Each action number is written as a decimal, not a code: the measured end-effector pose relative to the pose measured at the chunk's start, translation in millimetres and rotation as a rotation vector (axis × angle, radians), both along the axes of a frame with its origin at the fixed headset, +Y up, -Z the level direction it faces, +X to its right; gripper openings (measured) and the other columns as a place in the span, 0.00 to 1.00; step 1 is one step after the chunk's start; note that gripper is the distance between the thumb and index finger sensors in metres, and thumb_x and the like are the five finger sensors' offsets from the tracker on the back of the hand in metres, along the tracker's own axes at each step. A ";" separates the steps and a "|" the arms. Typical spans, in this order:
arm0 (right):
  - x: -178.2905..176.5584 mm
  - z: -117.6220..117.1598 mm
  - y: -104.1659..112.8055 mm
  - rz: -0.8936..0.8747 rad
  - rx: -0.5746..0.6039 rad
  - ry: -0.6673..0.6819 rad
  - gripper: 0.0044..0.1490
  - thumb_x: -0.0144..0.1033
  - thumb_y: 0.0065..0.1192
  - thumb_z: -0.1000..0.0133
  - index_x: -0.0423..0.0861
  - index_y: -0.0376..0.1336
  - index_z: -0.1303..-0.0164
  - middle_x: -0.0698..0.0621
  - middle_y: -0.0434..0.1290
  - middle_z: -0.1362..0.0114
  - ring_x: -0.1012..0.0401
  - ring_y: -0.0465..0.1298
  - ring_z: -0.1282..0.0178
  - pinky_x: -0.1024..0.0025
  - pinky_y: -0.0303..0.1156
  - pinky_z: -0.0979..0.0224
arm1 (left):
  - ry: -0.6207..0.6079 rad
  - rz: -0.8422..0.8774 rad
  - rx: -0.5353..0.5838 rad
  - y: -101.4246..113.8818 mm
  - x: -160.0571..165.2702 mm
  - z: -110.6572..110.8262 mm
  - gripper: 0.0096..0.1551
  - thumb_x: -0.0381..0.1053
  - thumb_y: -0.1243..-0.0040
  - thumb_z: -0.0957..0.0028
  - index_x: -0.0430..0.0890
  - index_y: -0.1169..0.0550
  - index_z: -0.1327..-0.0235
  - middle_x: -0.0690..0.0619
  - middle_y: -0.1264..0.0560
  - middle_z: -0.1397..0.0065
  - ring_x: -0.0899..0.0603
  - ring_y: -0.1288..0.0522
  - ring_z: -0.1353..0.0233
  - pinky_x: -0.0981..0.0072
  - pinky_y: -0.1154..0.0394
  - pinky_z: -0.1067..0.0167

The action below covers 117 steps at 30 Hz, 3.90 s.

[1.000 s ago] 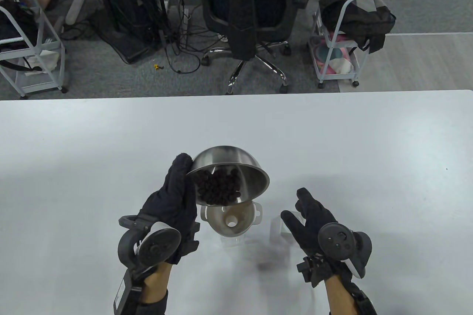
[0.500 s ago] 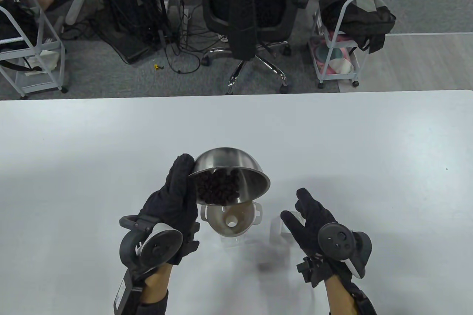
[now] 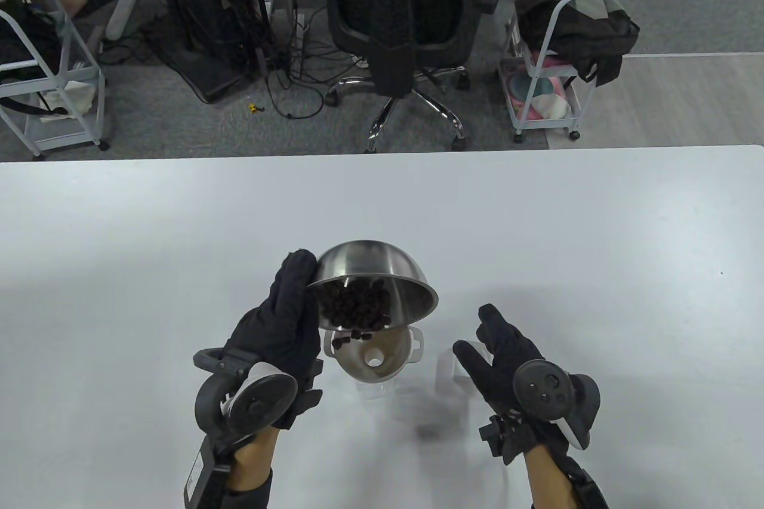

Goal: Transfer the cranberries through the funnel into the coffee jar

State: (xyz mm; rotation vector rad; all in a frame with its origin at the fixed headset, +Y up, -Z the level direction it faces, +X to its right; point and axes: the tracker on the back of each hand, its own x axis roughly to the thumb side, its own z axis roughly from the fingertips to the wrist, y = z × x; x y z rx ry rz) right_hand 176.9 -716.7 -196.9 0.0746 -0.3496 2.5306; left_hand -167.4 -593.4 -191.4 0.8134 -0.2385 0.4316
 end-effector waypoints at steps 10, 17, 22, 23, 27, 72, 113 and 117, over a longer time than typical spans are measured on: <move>-0.4 0.1 -0.1 0.000 -0.001 0.001 0.50 0.72 0.56 0.38 0.47 0.57 0.15 0.45 0.75 0.27 0.50 0.81 0.34 0.44 0.73 0.31 | 0.001 -0.006 0.003 -0.2 0.7 0.5 0.18 0.46 0.44 0.31 0.54 0.27 0.29 0.50 0.18 0.35 0.51 0.07 0.67 0.61 0.12 0.63; -0.3 -0.1 -0.2 0.001 -0.001 0.001 0.50 0.72 0.56 0.37 0.47 0.57 0.15 0.46 0.75 0.27 0.50 0.81 0.34 0.44 0.73 0.31 | -0.001 -0.017 0.017 0.6 1.8 1.7 0.18 0.46 0.44 0.30 0.55 0.27 0.29 0.50 0.18 0.35 0.51 0.07 0.66 0.60 0.12 0.63; -0.4 -0.1 -0.3 0.002 -0.001 0.002 0.50 0.72 0.56 0.38 0.47 0.57 0.15 0.46 0.75 0.27 0.50 0.81 0.34 0.44 0.73 0.31 | 0.001 -0.019 0.027 1.0 1.7 2.7 0.18 0.47 0.44 0.30 0.57 0.28 0.28 0.51 0.18 0.35 0.51 0.07 0.66 0.60 0.12 0.62; -0.5 -0.2 -0.4 0.002 -0.001 0.002 0.50 0.72 0.56 0.38 0.47 0.57 0.15 0.46 0.75 0.27 0.50 0.81 0.34 0.44 0.73 0.31 | 0.002 -0.019 0.030 1.2 1.5 3.1 0.18 0.47 0.45 0.30 0.57 0.27 0.29 0.51 0.18 0.35 0.51 0.07 0.66 0.60 0.12 0.62; -0.8 -0.2 -0.5 0.004 -0.003 0.004 0.50 0.72 0.56 0.38 0.47 0.57 0.15 0.46 0.75 0.27 0.50 0.81 0.34 0.44 0.73 0.31 | 0.005 -0.022 0.035 1.4 1.2 3.7 0.18 0.47 0.45 0.30 0.58 0.28 0.28 0.51 0.19 0.35 0.51 0.07 0.65 0.60 0.12 0.62; -1.2 0.0 -0.8 0.005 -0.005 0.004 0.50 0.72 0.56 0.38 0.47 0.57 0.15 0.45 0.75 0.27 0.50 0.81 0.34 0.44 0.73 0.31 | 0.004 -0.044 0.086 4.9 2.2 10.6 0.17 0.48 0.45 0.29 0.62 0.28 0.29 0.54 0.19 0.34 0.50 0.07 0.63 0.59 0.13 0.60; -1.4 0.0 -0.8 0.004 -0.003 0.006 0.50 0.72 0.56 0.38 0.47 0.57 0.15 0.45 0.75 0.27 0.50 0.81 0.34 0.44 0.73 0.31 | 0.087 0.098 0.050 3.6 -39.3 2.7 0.19 0.47 0.44 0.30 0.54 0.29 0.27 0.51 0.18 0.36 0.54 0.07 0.65 0.64 0.12 0.62; -1.7 0.0 -1.0 0.005 -0.004 0.007 0.50 0.72 0.56 0.38 0.47 0.57 0.15 0.45 0.75 0.27 0.49 0.81 0.34 0.44 0.73 0.31 | 0.122 0.161 -0.017 -1.7 -61.6 -6.3 0.20 0.47 0.44 0.31 0.53 0.29 0.27 0.50 0.18 0.36 0.54 0.08 0.66 0.64 0.12 0.62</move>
